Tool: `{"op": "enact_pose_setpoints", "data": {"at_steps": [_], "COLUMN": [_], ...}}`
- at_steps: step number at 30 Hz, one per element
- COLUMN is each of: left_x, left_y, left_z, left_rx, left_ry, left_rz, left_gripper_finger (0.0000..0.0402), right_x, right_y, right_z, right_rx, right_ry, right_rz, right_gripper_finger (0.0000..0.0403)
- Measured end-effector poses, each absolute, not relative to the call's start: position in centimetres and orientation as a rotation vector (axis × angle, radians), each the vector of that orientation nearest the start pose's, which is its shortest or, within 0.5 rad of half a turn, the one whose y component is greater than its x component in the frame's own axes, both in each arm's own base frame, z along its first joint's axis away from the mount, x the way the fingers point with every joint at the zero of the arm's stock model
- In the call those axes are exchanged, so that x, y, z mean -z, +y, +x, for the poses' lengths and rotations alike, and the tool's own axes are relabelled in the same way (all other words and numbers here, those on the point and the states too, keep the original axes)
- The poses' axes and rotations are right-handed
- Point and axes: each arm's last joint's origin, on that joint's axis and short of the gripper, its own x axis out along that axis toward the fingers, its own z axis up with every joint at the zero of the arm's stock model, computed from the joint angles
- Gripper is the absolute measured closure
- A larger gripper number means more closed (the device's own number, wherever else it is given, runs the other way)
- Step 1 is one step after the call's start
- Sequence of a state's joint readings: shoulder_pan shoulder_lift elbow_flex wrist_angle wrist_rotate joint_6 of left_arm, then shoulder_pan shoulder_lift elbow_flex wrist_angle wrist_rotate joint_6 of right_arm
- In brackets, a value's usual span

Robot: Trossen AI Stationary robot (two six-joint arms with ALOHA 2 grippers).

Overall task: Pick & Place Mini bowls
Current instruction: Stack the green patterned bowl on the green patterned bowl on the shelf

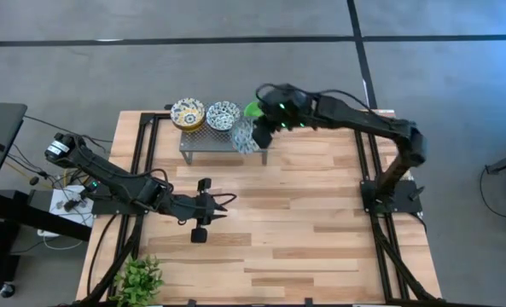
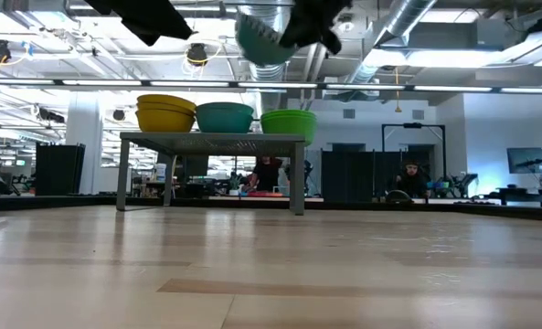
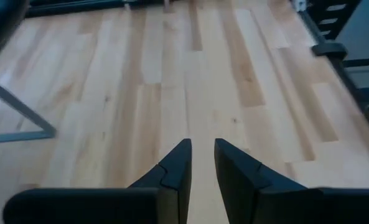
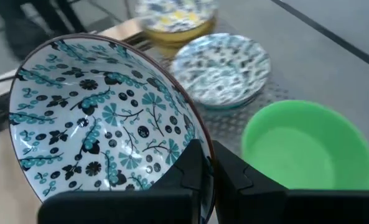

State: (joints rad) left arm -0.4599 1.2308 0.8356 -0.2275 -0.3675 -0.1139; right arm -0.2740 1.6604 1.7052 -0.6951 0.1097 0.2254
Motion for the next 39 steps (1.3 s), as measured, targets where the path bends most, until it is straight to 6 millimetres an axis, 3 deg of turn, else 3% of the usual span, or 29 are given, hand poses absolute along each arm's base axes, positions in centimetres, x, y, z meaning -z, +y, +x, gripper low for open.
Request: {"op": "enact_pose_setpoints", "data": {"at_steps": [8,17,21,29,39], "left_x": [-25.7,-25.7,-25.7,-25.7,-25.7], "left_y": [-10.4,-10.4,-10.4,-10.4,-10.4], "left_z": [23.5,23.5,23.5,23.5,23.5], "left_rx": [0.029,0.028,0.028,0.028,0.027], "left_ry": [0.584,0.584,0.583,0.584,0.584], "left_rz": [0.181,0.181,0.181,0.182,0.181], "left_gripper_finger": [0.0330,0.0330,0.0330,0.0330,0.0330], "right_x": [-38.3,-38.5,-37.4,-36.4,-36.2], "right_y": [-16.2,-20.8,-22.2,-24.3,-24.1], "right_z": [37.7,40.6,41.1,39.9,40.5], "right_rx": [0.525,0.511,0.530,0.523,0.404], "right_ry": [0.641,0.607,0.622,0.664,0.639], "right_rz": [0.234,0.242,0.264,0.371,0.424], "right_gripper_finger": [0.0395,0.0395,0.0395,0.0395,0.0395]}}
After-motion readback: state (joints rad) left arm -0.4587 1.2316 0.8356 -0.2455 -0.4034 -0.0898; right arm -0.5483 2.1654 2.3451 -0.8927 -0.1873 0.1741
